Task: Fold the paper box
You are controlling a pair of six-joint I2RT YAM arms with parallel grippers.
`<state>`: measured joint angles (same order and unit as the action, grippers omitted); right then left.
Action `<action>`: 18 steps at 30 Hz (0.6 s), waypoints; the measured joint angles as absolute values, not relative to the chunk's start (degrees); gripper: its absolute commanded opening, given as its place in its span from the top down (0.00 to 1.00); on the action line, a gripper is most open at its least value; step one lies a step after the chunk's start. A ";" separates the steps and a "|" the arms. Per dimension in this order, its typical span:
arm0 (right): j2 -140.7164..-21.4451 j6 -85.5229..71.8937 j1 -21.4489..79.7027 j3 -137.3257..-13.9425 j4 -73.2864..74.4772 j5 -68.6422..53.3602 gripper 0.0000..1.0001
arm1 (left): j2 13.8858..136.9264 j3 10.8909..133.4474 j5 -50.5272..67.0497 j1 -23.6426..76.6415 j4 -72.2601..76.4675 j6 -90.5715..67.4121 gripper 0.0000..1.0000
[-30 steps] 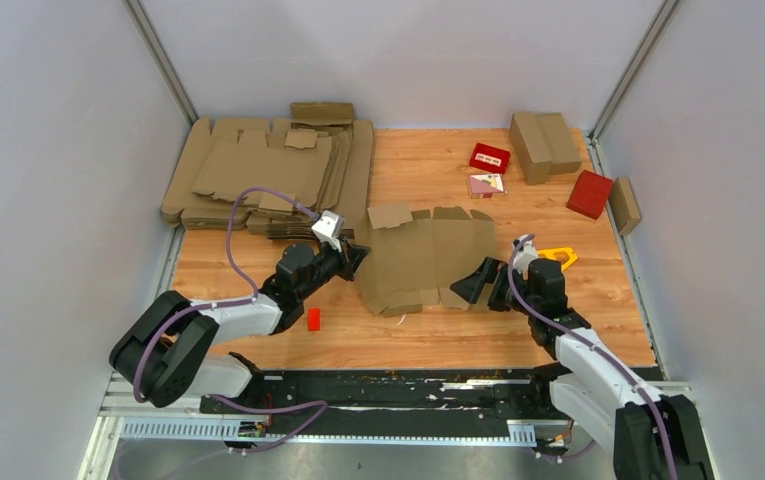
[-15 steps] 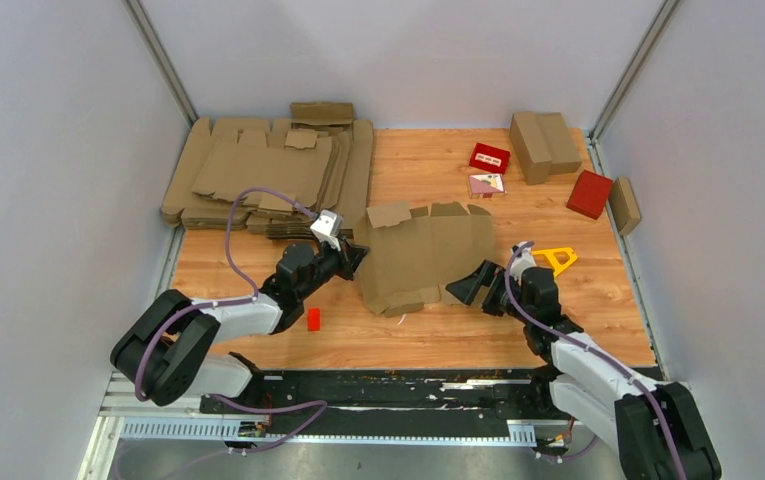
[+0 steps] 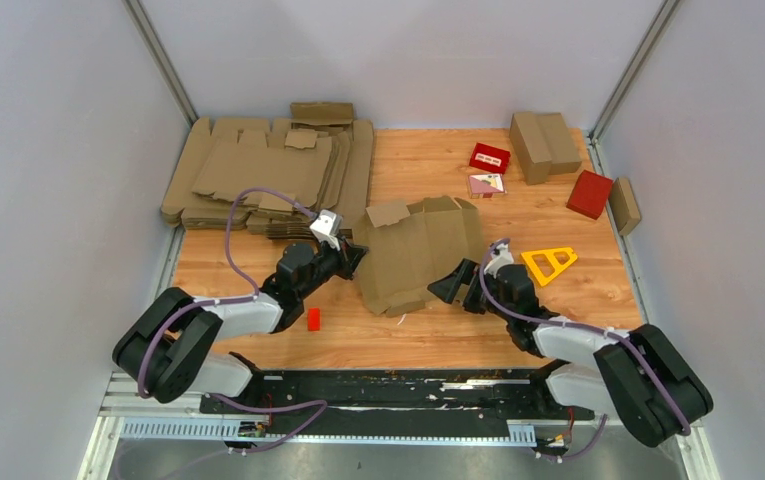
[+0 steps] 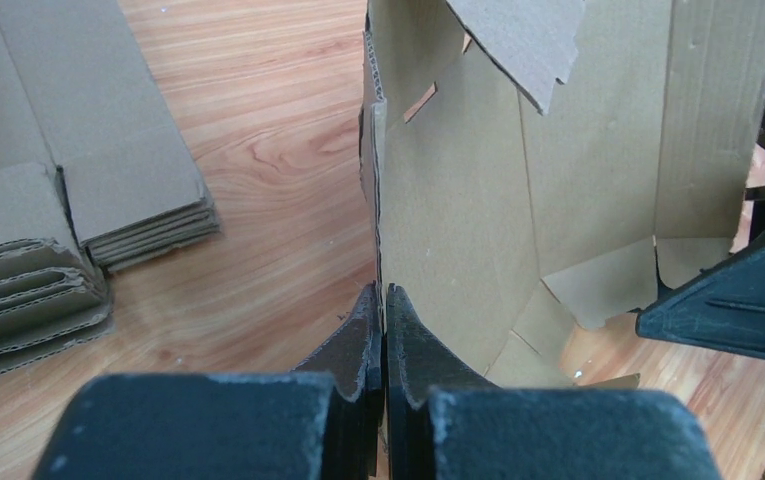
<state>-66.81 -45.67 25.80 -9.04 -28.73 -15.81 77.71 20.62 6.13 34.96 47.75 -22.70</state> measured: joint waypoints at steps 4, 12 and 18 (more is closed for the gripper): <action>-69.63 -46.81 29.19 -10.15 -30.85 -13.54 0.07 | 78.24 20.62 5.96 34.50 47.77 -22.72 1.00; -69.45 -49.58 30.09 -10.20 -30.79 -13.41 0.08 | 78.24 20.62 6.20 34.48 47.83 -23.09 1.00; -69.76 -50.76 30.09 -10.70 -30.61 -13.08 0.09 | 78.24 20.62 6.81 34.46 47.99 -23.29 1.00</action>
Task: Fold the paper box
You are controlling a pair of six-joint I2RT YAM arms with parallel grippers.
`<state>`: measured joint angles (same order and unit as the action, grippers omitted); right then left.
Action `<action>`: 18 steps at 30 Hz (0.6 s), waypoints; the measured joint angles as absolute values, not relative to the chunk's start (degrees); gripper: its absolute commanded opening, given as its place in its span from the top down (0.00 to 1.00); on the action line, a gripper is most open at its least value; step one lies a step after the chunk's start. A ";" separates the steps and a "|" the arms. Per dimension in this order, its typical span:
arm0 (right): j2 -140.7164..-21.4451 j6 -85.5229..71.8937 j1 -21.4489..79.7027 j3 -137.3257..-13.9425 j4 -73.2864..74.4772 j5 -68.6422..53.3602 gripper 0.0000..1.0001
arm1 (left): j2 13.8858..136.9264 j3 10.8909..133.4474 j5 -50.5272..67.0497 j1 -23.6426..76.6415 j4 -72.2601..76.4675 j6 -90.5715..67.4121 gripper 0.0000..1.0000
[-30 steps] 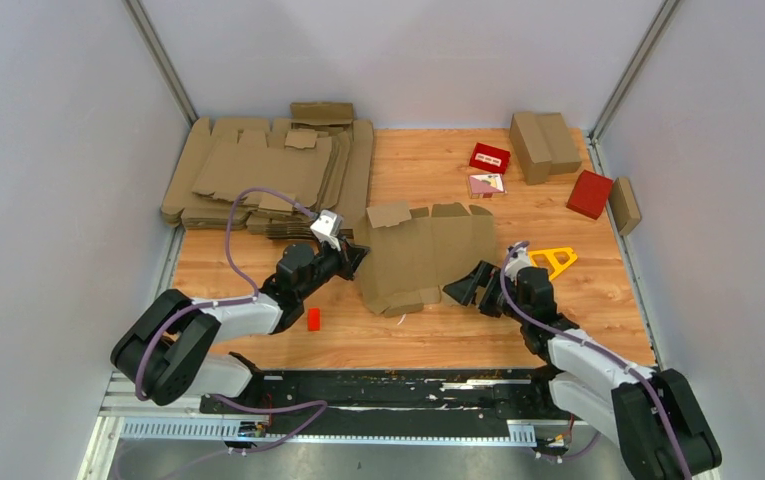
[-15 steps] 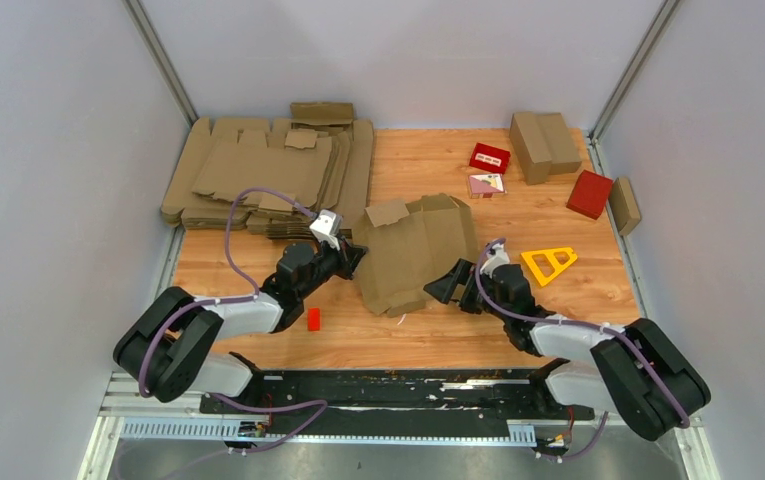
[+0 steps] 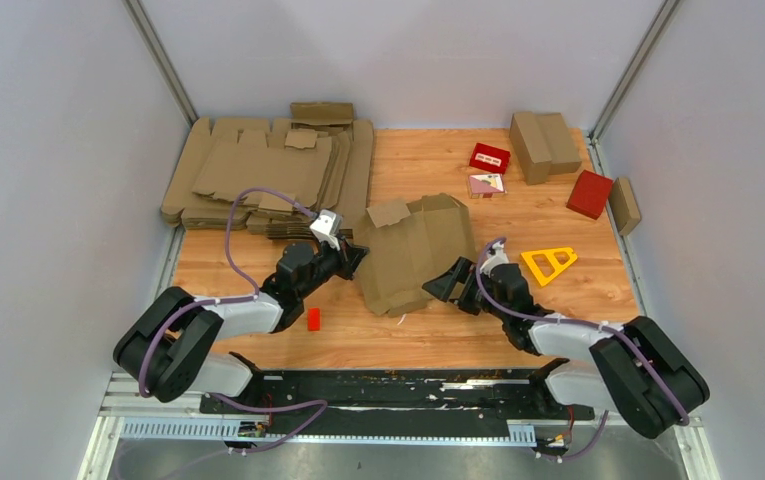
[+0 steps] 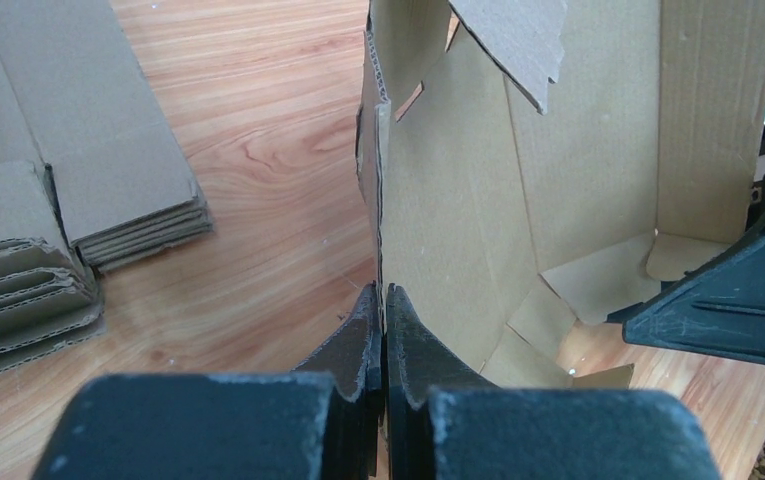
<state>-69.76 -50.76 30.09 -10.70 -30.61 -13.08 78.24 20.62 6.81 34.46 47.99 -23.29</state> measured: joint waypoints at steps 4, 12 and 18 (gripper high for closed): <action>-71.57 -52.16 30.09 -10.81 -32.18 -12.93 0.10 | 78.24 20.62 7.31 34.46 48.25 -23.31 1.00; -78.50 -56.69 30.09 -10.61 -42.13 -11.49 0.18 | 78.08 20.62 7.90 34.39 48.29 -23.14 1.00; -81.45 -60.25 30.09 -10.55 -47.07 -10.96 0.27 | 76.73 20.49 7.92 34.39 47.70 -22.06 1.00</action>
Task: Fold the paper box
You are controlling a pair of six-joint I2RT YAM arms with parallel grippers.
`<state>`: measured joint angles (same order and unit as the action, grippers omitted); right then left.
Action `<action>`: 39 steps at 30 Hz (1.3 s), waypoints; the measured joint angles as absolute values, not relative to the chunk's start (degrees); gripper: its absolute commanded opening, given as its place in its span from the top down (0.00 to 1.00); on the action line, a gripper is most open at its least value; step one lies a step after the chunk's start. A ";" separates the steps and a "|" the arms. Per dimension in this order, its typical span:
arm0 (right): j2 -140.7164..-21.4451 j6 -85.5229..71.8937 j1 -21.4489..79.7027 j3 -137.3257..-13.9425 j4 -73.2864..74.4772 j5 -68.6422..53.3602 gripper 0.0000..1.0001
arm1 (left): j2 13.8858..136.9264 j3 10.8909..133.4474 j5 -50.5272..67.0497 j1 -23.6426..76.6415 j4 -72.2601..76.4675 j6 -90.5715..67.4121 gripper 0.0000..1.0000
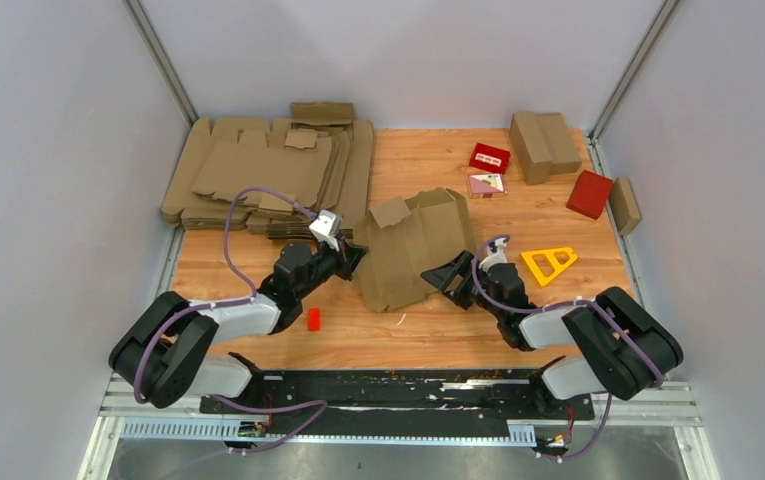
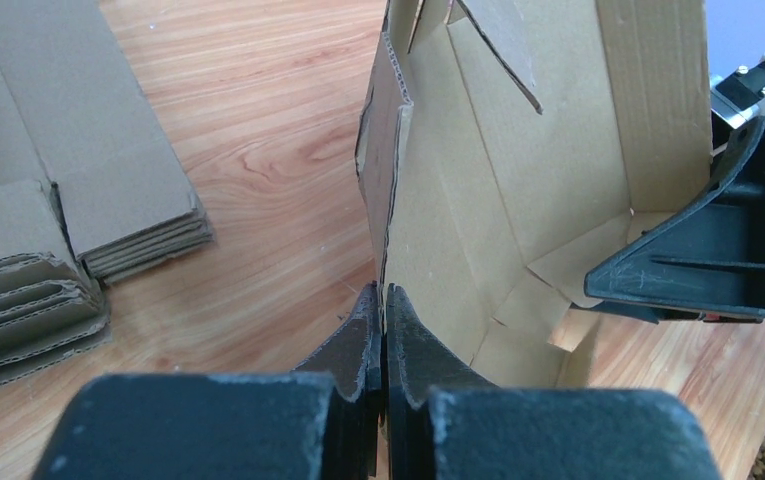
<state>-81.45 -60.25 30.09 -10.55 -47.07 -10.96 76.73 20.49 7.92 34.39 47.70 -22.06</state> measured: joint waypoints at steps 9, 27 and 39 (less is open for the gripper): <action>-77.21 -62.26 30.35 -10.57 -44.34 -10.74 0.49 | 74.48 20.27 7.05 35.53 47.59 -19.44 1.00; -72.93 -56.86 30.96 -13.34 -29.50 -8.88 0.36 | 72.53 20.27 5.52 38.30 45.17 -16.12 1.00; -70.22 -52.36 32.75 -15.53 -22.11 -8.78 0.06 | 69.89 17.58 12.73 34.22 49.34 -20.27 1.00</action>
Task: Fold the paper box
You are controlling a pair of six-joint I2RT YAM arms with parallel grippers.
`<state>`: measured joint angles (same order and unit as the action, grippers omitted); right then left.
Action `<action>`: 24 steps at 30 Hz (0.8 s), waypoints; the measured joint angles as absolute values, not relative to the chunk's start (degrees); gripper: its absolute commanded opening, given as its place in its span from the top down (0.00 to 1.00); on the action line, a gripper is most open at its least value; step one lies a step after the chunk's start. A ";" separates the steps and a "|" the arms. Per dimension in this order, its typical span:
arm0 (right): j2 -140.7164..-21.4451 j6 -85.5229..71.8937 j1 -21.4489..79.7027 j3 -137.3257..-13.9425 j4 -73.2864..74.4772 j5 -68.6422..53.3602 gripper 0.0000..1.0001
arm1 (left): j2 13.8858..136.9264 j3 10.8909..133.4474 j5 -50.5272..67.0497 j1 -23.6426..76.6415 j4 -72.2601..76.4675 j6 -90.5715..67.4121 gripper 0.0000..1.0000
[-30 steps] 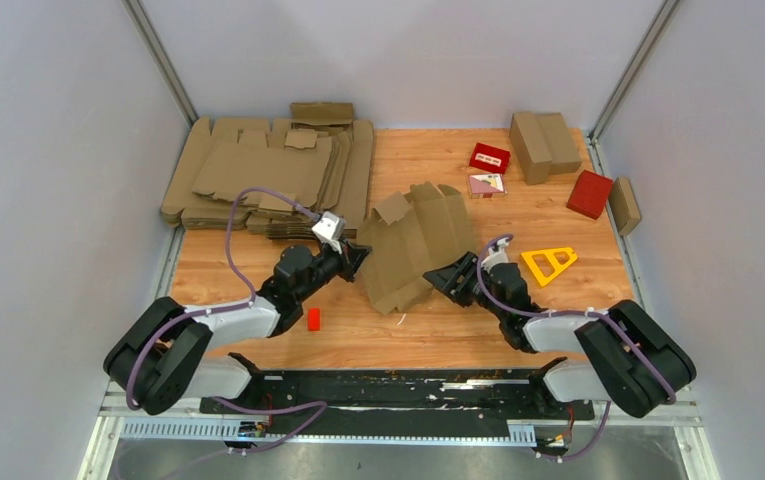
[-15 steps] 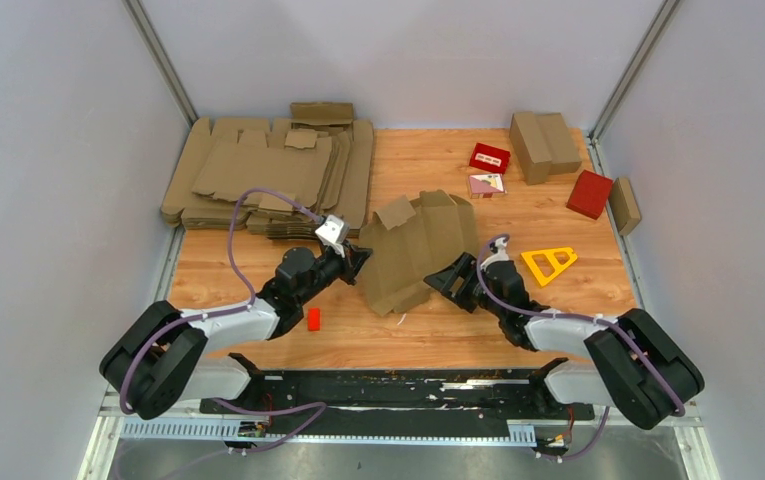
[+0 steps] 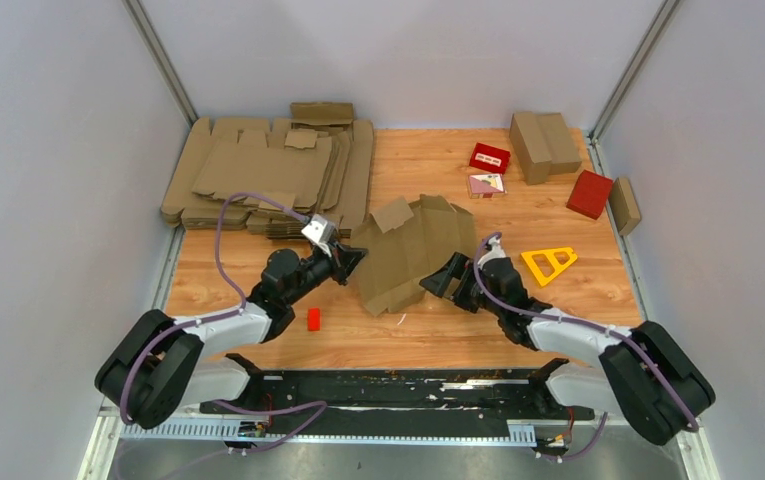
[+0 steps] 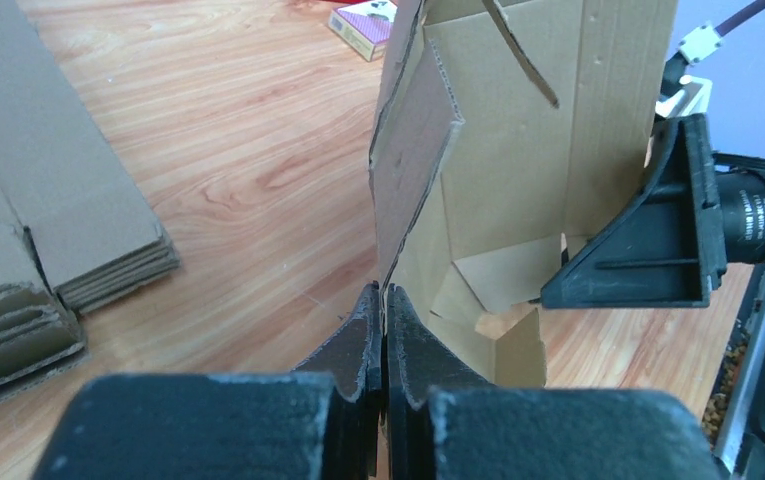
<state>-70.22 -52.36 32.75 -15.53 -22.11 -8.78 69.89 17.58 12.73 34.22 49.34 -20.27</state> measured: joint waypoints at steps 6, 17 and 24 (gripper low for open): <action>-65.69 -53.30 32.10 -15.16 -20.67 -7.73 0.04 | 72.20 16.10 18.35 30.41 54.72 -26.85 1.00; -70.65 -62.70 31.66 -14.94 -21.89 -8.99 0.06 | 81.89 12.91 27.05 25.71 73.01 -40.29 1.00; -73.01 -63.64 31.42 -14.35 -26.85 -9.04 0.05 | 80.77 12.91 29.58 25.71 76.44 -44.47 1.00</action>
<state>-73.01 -63.64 31.42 -14.35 -26.85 -9.04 80.77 12.91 29.58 25.71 76.44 -44.47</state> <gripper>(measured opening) 0.950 0.009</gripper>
